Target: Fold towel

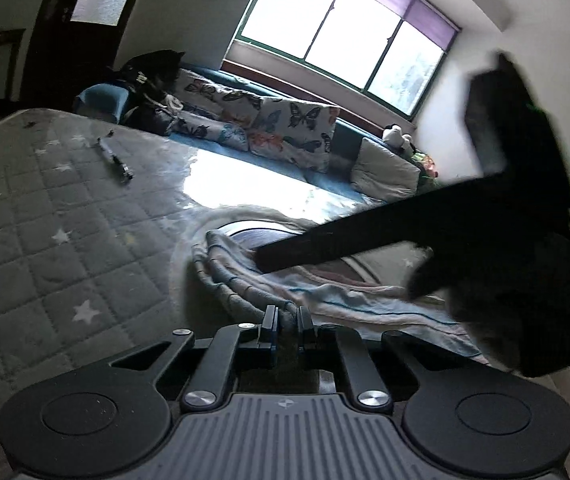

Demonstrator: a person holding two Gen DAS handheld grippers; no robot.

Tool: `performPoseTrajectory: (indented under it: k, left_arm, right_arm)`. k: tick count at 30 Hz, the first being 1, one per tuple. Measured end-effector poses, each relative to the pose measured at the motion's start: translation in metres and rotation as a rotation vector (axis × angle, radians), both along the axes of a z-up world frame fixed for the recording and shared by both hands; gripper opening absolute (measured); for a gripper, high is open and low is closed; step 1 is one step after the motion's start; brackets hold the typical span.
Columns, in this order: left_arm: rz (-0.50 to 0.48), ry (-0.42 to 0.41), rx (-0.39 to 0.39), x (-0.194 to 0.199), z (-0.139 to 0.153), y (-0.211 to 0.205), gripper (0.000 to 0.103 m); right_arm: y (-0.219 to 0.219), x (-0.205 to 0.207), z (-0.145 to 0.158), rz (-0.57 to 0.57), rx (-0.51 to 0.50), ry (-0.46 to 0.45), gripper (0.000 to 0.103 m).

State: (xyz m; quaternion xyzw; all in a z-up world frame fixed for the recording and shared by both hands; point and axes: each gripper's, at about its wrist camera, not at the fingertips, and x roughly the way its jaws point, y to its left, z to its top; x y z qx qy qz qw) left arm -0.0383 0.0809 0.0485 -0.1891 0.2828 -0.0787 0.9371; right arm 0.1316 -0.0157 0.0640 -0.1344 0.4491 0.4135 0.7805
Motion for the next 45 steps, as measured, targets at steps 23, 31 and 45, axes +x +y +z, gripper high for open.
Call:
performPoseTrajectory:
  k: [23, 31, 45]
  left_arm:
    - [-0.15, -0.105, 0.028, -0.007, 0.02, -0.037, 0.049]
    - [-0.171, -0.067, 0.06, 0.005, 0.013, -0.054, 0.071]
    - [-0.242, -0.017, 0.147, 0.028, 0.0, -0.097, 0.103]
  right_arm:
    - [-0.049, 0.001, 0.005, -0.082, 0.016, -0.026, 0.008]
    - [-0.142, 0.007, 0.017, -0.26, 0.128, -0.023, 0.008]
    - [-0.289, -0.009, -0.029, -0.577, 0.302, 0.056, 0.008]
